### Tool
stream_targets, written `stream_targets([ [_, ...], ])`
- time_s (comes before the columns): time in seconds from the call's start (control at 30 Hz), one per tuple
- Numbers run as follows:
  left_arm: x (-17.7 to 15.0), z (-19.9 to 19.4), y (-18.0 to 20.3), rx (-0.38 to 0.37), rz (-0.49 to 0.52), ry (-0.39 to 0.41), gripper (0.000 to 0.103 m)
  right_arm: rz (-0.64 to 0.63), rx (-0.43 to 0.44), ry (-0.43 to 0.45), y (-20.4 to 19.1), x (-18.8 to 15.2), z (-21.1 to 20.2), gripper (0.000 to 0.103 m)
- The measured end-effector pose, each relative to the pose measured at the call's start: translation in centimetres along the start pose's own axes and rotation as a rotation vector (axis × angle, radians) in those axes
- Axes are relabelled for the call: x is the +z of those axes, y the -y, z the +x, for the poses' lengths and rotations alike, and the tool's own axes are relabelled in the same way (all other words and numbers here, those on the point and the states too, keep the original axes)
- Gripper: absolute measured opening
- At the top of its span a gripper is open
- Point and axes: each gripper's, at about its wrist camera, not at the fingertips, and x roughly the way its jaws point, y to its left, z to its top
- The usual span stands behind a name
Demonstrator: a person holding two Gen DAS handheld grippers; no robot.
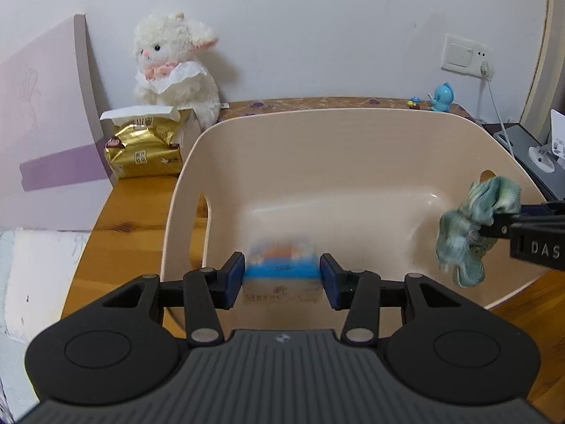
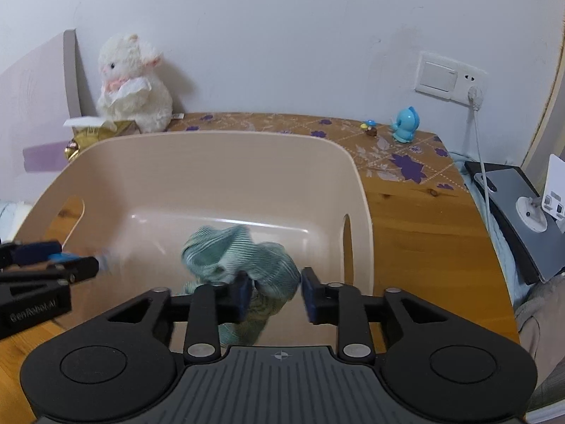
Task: Organize objects
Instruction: 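Carry tissue pack and scrunchie into the beige basket and open both tools, then grasp the black box with left tool while right tool grasps purple snack box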
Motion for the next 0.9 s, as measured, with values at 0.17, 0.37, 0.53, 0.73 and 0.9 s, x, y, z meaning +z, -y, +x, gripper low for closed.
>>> stream_targets([
  [0.17, 0.1, -1.5, -0.4, 0.005, -0.007, 0.033, 0.077, -0.017, 0.012, 0.019, -0.3, 0.1, -1.5, 0.078],
  [0.37, -0.2, -4.5, -0.7, 0.005, -0.007, 0.078, 0.088, 0.011, 0.032, 0.063, 0.3, -0.5, -4.7, 0.090],
  [0.53, -1.3, -7.1, -0.8, 0.000, 0.016, 0.112, 0.093, 0.021, 0.025, 0.102, 0.8, -2.2, -7.8, 0.098],
  [0.73, -3.0, -9.0, -0.9, 0.013, 0.041, 0.132, 0.093, 0.025, 0.008, 0.086, 1.6, -5.1, -9.7, 0.103],
  [0.9, -4.6, -8.9, -0.6, 0.004, 0.030, 0.106, 0.093, 0.041, 0.004, 0.029, 1.7, -7.6, -9.0, 0.103],
])
